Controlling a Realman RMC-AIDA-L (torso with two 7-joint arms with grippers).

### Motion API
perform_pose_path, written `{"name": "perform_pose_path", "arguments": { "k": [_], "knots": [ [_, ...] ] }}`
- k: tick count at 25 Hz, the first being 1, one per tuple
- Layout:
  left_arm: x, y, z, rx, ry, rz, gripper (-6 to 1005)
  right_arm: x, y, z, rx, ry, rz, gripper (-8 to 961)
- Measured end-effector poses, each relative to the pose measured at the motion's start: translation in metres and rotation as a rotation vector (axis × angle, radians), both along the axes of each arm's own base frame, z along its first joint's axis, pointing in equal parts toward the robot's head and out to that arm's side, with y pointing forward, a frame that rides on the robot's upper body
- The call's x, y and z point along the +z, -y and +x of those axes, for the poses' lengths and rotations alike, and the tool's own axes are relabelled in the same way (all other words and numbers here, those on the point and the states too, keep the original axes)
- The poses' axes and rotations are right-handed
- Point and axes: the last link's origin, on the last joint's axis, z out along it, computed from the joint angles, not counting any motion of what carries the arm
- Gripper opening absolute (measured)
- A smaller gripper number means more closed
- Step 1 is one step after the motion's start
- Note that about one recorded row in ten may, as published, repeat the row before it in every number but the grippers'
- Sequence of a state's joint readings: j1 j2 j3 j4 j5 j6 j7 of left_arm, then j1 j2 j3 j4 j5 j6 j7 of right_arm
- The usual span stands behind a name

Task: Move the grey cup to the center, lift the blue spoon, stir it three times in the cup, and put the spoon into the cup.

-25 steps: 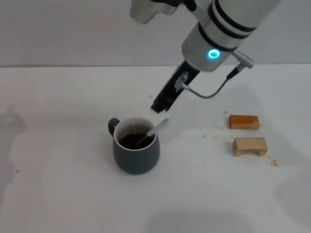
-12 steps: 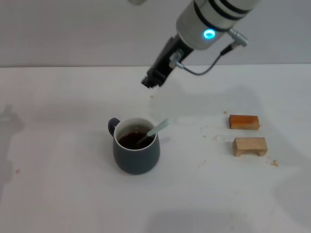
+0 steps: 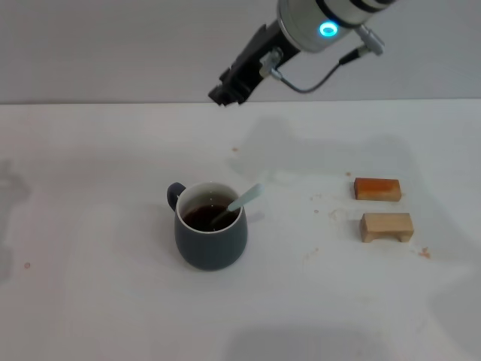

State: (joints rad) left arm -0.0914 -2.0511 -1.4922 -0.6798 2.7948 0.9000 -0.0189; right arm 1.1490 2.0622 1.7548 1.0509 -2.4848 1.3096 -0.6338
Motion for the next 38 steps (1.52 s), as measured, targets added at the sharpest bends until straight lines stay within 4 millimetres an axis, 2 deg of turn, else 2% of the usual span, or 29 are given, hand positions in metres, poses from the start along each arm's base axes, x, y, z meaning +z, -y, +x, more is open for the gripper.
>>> {"name": "perform_pose_path", "arguments": {
  "k": [7,17,27,38],
  "knots": [
    [0.004,-0.001,0.000,0.013,-0.005,0.002,-3,-0.012,0.023,0.012,-0.100,0.075,-0.040,269],
    [0.002,-0.002,-0.001,0.025,-0.028,-0.006,-3,-0.010,0.040,0.025,-0.170,0.075,-0.092,266],
    [0.002,-0.002,-0.001,0.027,-0.027,-0.008,-3,-0.012,0.048,0.037,-0.213,0.073,-0.124,265],
    [0.002,-0.002,0.001,0.021,-0.027,-0.007,-2,-0.011,0.047,0.042,-0.220,0.084,-0.115,265]
  ]
}}
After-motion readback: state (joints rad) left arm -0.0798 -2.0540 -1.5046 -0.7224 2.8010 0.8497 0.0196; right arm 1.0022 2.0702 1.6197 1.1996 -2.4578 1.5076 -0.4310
